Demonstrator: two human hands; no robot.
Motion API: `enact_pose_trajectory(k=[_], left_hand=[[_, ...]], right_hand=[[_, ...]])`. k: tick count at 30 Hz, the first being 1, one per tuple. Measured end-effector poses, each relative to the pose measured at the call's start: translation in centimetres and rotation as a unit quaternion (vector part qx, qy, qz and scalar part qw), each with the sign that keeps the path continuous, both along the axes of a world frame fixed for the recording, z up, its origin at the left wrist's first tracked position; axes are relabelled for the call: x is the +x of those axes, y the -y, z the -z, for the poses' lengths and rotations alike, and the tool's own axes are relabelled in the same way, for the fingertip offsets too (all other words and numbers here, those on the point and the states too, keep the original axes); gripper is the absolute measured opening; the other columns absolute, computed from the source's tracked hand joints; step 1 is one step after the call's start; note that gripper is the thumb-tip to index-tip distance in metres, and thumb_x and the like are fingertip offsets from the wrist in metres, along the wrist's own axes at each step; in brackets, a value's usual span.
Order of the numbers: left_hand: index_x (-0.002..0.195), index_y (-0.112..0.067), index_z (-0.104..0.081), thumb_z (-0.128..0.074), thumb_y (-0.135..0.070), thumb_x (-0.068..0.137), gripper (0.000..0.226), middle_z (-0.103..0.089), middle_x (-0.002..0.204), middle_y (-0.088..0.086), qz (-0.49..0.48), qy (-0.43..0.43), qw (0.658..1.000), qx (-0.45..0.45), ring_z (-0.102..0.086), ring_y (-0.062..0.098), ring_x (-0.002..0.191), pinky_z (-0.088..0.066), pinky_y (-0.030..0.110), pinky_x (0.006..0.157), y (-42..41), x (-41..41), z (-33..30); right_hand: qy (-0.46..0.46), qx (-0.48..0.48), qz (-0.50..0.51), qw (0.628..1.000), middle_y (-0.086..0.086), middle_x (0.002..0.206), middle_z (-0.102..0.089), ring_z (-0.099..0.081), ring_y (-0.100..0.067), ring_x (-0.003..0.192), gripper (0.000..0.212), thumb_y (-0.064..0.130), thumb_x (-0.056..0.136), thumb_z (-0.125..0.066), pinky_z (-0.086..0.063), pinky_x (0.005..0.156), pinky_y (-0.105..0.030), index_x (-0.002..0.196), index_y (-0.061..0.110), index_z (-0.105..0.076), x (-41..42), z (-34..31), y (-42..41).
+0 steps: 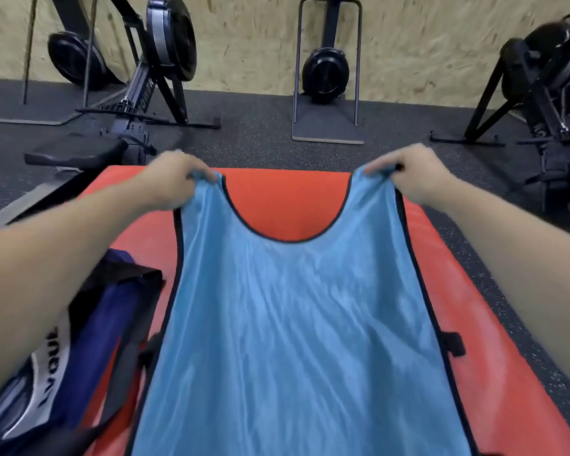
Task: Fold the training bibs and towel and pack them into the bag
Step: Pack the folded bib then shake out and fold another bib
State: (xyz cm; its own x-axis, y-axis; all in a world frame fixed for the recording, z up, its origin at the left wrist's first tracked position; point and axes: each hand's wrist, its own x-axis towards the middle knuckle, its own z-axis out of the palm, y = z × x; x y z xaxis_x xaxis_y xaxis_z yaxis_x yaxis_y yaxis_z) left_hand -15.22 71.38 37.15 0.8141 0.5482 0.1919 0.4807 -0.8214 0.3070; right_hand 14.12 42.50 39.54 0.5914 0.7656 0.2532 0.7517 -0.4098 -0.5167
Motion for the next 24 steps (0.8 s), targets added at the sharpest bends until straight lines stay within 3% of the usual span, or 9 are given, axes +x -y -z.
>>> enact_pose_trajectory(k=[2,3,5,8,11,14,18,22,24], left_hand=[[0.133,-0.026,-0.064,-0.056,-0.007,0.092,0.046,-0.052,0.145,0.007,0.002,-0.033,0.997,0.072,-0.049,0.033,0.129,-0.043,0.047,0.105,-1.7,1.6,0.3],[0.139,-0.028,-0.057,-0.062,-0.018,0.093,0.048,-0.042,0.153,0.007,-0.005,-0.055,0.994,0.098,-0.039,0.035,0.139,-0.037,0.051,0.108,-1.9,1.9,1.2],[0.146,-0.024,-0.049,-0.064,-0.028,0.095,0.053,-0.034,0.159,0.007,-0.011,-0.067,0.995,0.072,-0.033,0.033,0.144,-0.030,0.048,0.114,-1.2,1.7,4.8],[0.149,-0.014,-0.043,-0.046,-0.040,0.101,0.054,-0.032,0.161,0.007,-0.008,-0.095,0.995,-0.011,-0.034,0.025,0.145,-0.028,0.037,0.117,0.8,0.5,11.3],[0.156,-0.015,-0.030,-0.021,-0.056,0.099,0.071,-0.021,0.165,0.004,-0.012,-0.125,0.992,-0.023,-0.018,0.020,0.152,-0.019,0.041,0.122,0.4,-0.1,15.9],[0.160,-0.022,-0.017,-0.018,-0.048,0.106,0.060,-0.007,0.167,-0.005,-0.029,-0.108,0.994,-0.020,-0.002,0.013,0.154,-0.007,0.041,0.125,-1.8,1.1,17.3],[0.160,-0.024,-0.017,-0.004,-0.060,0.097,0.074,-0.007,0.168,-0.005,-0.015,-0.106,0.994,-0.016,-0.001,0.011,0.154,-0.005,0.042,0.125,-4.2,3.2,17.0],[0.160,-0.020,-0.015,-0.015,-0.046,0.105,0.060,-0.007,0.168,-0.004,-0.025,-0.116,0.992,0.046,0.000,0.010,0.154,0.006,0.040,0.124,-3.2,3.5,16.1],[0.160,-0.018,-0.015,-0.019,-0.038,0.106,0.057,-0.007,0.168,-0.002,-0.020,-0.100,0.992,0.072,0.000,0.011,0.154,0.006,0.037,0.124,-0.8,2.9,15.3]], right_hand=[[0.013,0.000,-0.002,1.000,-0.001,0.130,-0.064,-0.063,0.006,0.084,0.056,-0.012,0.088,-0.042,-0.043,0.068,-0.007,0.121,0.022,-0.072,1.4,0.9,-1.9],[0.029,-0.013,-0.007,0.999,-0.005,0.140,-0.056,-0.060,-0.005,0.113,0.050,-0.008,0.093,-0.045,-0.038,0.087,-0.009,0.131,0.017,-0.066,1.8,2.2,-2.4],[0.036,-0.055,-0.011,0.998,-0.009,0.149,-0.044,-0.038,-0.028,0.142,0.045,0.002,0.099,-0.048,-0.023,0.110,-0.020,0.142,0.013,-0.053,1.6,6.6,-2.5],[-0.001,-0.136,0.013,0.991,-0.016,0.151,-0.040,-0.034,-0.037,0.142,0.045,0.022,0.105,-0.044,-0.025,0.116,-0.040,0.148,0.012,-0.044,-0.8,14.3,-1.3],[0.005,-0.203,0.072,0.976,-0.001,0.167,-0.011,-0.006,-0.023,0.154,0.053,0.039,0.108,-0.025,-0.007,0.123,-0.043,0.158,0.024,-0.021,-2.3,18.5,-0.9],[0.029,-0.195,0.079,0.977,0.004,0.168,-0.004,0.001,-0.016,0.155,0.054,0.038,0.108,-0.018,-0.001,0.124,-0.041,0.160,0.022,-0.016,-0.1,18.9,-2.5],[0.027,-0.206,0.053,0.977,0.003,0.168,-0.004,0.000,-0.017,0.155,0.053,0.035,0.109,-0.017,-0.001,0.123,-0.040,0.160,0.022,-0.016,3.1,18.2,-4.9],[0.103,-0.225,0.094,0.964,0.001,0.168,-0.007,0.001,-0.020,0.155,0.055,0.037,0.108,-0.017,0.004,0.124,-0.043,0.160,0.020,-0.016,2.8,17.3,-6.0],[0.126,-0.176,0.071,0.974,-0.004,0.167,-0.013,-0.002,-0.021,0.155,0.057,0.039,0.107,-0.019,0.002,0.125,-0.045,0.159,0.016,-0.017,-0.6,16.7,-7.4]])
